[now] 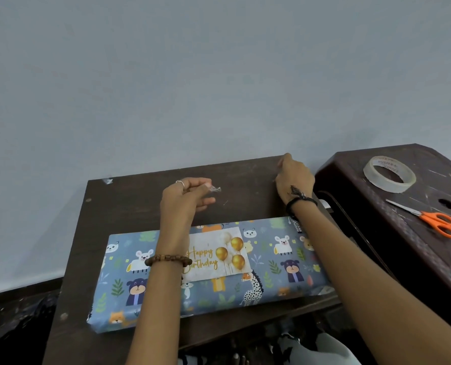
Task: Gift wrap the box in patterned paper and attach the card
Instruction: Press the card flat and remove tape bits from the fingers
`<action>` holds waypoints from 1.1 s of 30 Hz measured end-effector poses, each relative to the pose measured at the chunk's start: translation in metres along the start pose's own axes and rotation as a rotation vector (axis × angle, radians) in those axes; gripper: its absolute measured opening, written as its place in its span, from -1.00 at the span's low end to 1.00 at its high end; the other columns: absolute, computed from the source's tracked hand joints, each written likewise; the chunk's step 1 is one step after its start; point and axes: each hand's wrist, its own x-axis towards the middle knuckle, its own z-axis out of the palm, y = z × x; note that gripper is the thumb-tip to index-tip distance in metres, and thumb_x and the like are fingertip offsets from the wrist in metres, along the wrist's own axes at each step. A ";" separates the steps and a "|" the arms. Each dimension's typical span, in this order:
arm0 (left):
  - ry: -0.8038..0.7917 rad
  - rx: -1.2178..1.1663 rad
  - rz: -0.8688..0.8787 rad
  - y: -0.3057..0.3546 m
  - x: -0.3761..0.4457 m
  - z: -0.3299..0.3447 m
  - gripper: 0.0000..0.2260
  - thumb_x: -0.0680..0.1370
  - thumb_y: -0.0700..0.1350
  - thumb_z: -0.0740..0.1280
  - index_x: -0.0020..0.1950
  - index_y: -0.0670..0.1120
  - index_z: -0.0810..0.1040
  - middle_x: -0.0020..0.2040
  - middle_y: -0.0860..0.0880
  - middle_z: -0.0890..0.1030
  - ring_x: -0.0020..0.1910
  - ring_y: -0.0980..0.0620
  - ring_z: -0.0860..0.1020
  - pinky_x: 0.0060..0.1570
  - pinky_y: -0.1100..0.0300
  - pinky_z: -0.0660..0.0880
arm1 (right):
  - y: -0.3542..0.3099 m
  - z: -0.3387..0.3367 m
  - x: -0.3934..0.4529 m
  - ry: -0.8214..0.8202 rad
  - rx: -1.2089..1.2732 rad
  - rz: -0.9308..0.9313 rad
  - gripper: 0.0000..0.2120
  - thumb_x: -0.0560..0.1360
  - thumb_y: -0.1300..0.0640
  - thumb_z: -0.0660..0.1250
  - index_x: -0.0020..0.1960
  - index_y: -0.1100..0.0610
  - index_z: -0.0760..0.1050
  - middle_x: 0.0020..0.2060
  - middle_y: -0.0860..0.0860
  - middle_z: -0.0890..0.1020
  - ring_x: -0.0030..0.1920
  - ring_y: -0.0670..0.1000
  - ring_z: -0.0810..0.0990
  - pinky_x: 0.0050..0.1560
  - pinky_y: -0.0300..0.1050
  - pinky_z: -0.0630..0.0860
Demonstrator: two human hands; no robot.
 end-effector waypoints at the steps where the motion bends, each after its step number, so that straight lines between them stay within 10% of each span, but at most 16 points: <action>1: 0.010 -0.019 -0.005 0.000 0.001 -0.001 -0.93 0.52 -0.19 0.33 -0.06 -0.05 0.59 -0.14 0.04 0.63 -0.24 0.12 0.62 -0.24 0.39 0.56 | 0.002 0.000 0.002 0.009 0.020 -0.009 -0.75 0.47 0.39 0.16 0.13 0.25 0.37 -0.09 0.18 0.60 -0.09 0.21 0.55 -0.28 -0.11 0.24; 9: 0.091 -0.222 -0.058 0.002 0.001 -0.009 -0.91 0.53 -0.24 0.31 -0.01 -0.11 0.57 -0.14 -0.03 0.64 -0.22 0.12 0.62 -0.27 0.37 0.58 | -0.039 -0.033 -0.031 -0.633 1.071 0.115 -0.77 0.52 0.31 0.28 0.09 0.10 0.33 -0.23 0.03 0.68 -0.30 -0.05 0.63 -0.24 -0.20 0.59; 22: 0.037 -0.302 0.054 -0.004 0.001 -0.018 -0.85 0.55 -0.28 0.27 0.05 -0.26 0.59 -0.05 -0.17 0.64 -0.06 0.04 0.64 -0.07 0.33 0.57 | -0.084 -0.021 -0.096 -0.424 1.333 0.000 -0.66 0.56 0.34 0.16 0.28 0.09 0.26 -0.07 -0.05 0.68 0.04 -0.04 0.61 0.04 -0.07 0.57; 27: 0.000 -0.299 -0.017 -0.001 0.002 -0.015 -0.81 0.58 -0.18 0.24 0.02 -0.24 0.60 0.00 -0.17 0.65 0.03 -0.02 0.62 -0.01 0.31 0.57 | -0.083 -0.018 -0.107 -0.208 0.973 -0.305 -0.54 0.48 0.44 0.16 0.30 0.11 0.26 -0.03 -0.10 0.67 -0.29 -0.08 0.56 -0.25 -0.35 0.45; 30: 0.029 -0.301 -0.020 0.002 0.001 -0.016 -0.88 0.52 -0.15 0.35 -0.14 -0.17 0.62 -0.15 -0.10 0.65 -0.11 0.06 0.63 -0.03 0.30 0.57 | -0.083 -0.021 -0.107 -0.249 0.920 -0.390 -0.45 0.39 0.50 0.13 0.30 0.09 0.25 0.02 0.00 0.67 -0.43 -0.10 0.46 -0.39 -0.34 0.40; 33: 0.114 -0.313 0.007 0.000 0.000 -0.019 -0.97 0.49 -0.28 0.37 -0.13 -0.20 0.61 -0.16 -0.12 0.63 -0.15 0.07 0.61 -0.17 0.37 0.56 | -0.082 -0.024 -0.099 -0.401 1.183 -0.257 -0.46 0.42 0.52 0.08 0.31 0.11 0.25 -0.10 -0.02 0.70 -0.12 -0.04 0.66 -0.06 -0.21 0.58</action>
